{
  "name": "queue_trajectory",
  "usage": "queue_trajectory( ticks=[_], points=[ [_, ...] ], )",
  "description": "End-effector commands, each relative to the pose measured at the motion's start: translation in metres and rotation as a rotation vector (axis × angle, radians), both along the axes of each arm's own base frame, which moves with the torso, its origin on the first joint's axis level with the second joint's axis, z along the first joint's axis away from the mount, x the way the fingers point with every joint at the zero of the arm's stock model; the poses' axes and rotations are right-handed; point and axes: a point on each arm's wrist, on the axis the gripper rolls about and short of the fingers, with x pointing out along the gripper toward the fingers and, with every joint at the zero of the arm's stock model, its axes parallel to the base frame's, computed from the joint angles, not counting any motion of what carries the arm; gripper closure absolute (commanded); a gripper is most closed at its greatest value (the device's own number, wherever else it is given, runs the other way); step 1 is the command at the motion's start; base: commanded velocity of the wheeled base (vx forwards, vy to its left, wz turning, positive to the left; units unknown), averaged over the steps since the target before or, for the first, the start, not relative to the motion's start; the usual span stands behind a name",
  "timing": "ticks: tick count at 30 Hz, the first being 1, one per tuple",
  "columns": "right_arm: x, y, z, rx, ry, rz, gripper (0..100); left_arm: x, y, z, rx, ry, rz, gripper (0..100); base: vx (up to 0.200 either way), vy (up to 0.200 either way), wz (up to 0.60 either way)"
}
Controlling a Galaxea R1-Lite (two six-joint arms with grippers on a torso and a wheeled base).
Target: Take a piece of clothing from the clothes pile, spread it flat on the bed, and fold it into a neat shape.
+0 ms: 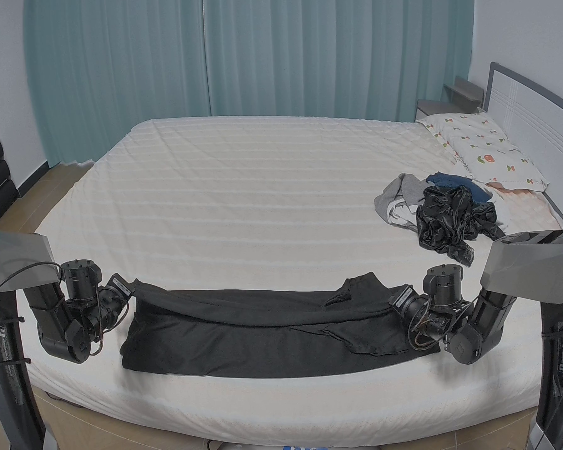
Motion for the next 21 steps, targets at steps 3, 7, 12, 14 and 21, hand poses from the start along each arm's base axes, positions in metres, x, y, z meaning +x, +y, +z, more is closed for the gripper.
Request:
queue_trajectory(
  ticks=[3,7,12,14,21],
  points=[
    [0.017,0.001,0.022,0.024,-0.076,-0.013,100,0.004,0.001,0.005,0.034,-0.025,-0.012,100,0.0,0.0,0.0],
    [0.038,-0.004,0.043,0.05,-0.166,-0.045,100,0.015,0.001,0.013,0.042,-0.073,-0.015,100,0.0,0.0,0.0],
    [0.053,-0.006,0.061,0.071,-0.266,-0.083,100,0.028,0.005,0.021,0.049,-0.132,0.034,100,0.0,0.0,0.0],
    [0.053,-0.006,0.057,0.069,-0.271,-0.089,100,0.03,0.003,0.021,0.05,-0.134,0.052,100,0.0,0.0,0.0],
    [0.035,-0.01,0.031,0.024,-0.16,-0.068,100,0.016,0.0,-0.007,0.064,-0.063,0.038,100,0.0,0.0,0.0]
  ],
)
